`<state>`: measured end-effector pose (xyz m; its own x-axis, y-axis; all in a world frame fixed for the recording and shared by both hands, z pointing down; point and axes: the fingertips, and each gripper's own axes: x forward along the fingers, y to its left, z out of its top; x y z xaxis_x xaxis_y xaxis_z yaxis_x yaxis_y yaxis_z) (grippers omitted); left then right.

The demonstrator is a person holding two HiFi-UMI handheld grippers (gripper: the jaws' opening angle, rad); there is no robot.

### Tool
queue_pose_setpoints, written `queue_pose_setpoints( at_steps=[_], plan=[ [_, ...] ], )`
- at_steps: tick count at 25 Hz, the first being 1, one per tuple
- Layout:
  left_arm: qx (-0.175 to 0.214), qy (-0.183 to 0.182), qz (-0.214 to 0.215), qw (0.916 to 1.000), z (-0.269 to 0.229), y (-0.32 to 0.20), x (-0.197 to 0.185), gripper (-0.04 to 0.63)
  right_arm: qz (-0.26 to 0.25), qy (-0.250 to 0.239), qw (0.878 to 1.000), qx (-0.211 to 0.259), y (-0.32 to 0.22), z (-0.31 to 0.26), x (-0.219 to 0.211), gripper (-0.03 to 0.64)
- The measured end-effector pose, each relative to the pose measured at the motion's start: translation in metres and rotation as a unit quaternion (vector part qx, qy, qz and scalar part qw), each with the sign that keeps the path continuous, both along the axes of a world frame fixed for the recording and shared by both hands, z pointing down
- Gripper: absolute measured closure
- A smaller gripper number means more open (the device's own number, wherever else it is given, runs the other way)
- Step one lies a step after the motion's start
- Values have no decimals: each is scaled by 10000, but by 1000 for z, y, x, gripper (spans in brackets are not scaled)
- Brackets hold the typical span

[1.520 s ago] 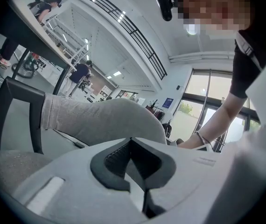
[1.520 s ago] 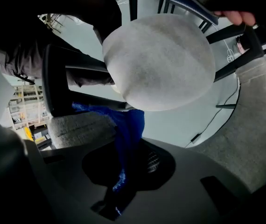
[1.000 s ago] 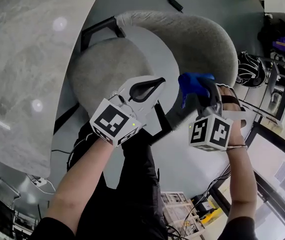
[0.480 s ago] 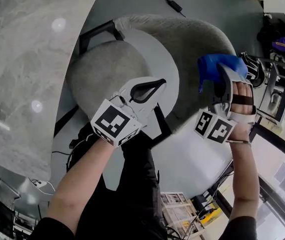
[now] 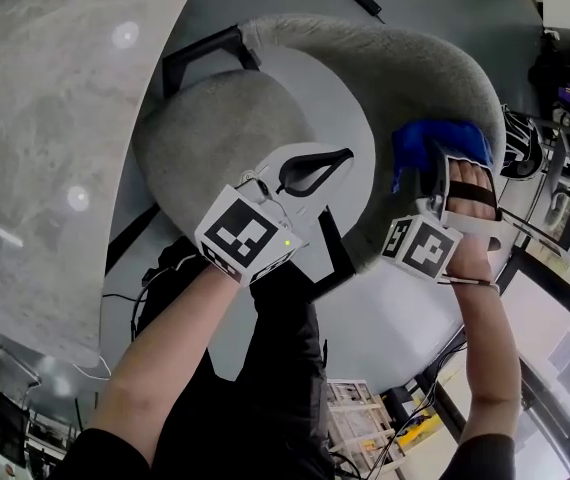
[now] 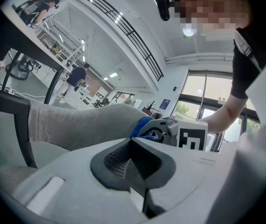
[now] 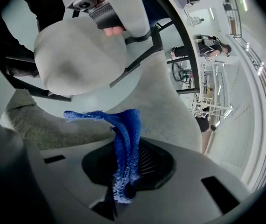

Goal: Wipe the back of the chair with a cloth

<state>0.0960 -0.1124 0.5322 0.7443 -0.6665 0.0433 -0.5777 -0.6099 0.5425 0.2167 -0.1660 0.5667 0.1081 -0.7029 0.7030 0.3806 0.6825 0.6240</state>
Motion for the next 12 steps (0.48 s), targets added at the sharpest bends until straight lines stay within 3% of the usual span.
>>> queue_pose_setpoints(
  at_steps=[7,12],
  plan=[
    [-37,-25,4,10000,17,1,0,588,66,368,9973,-627,26,55,6,555],
    [-47,-15,-33,10000,26,2,-2,588,-91,529,9952,-816,36,81,3,555]
  ],
)
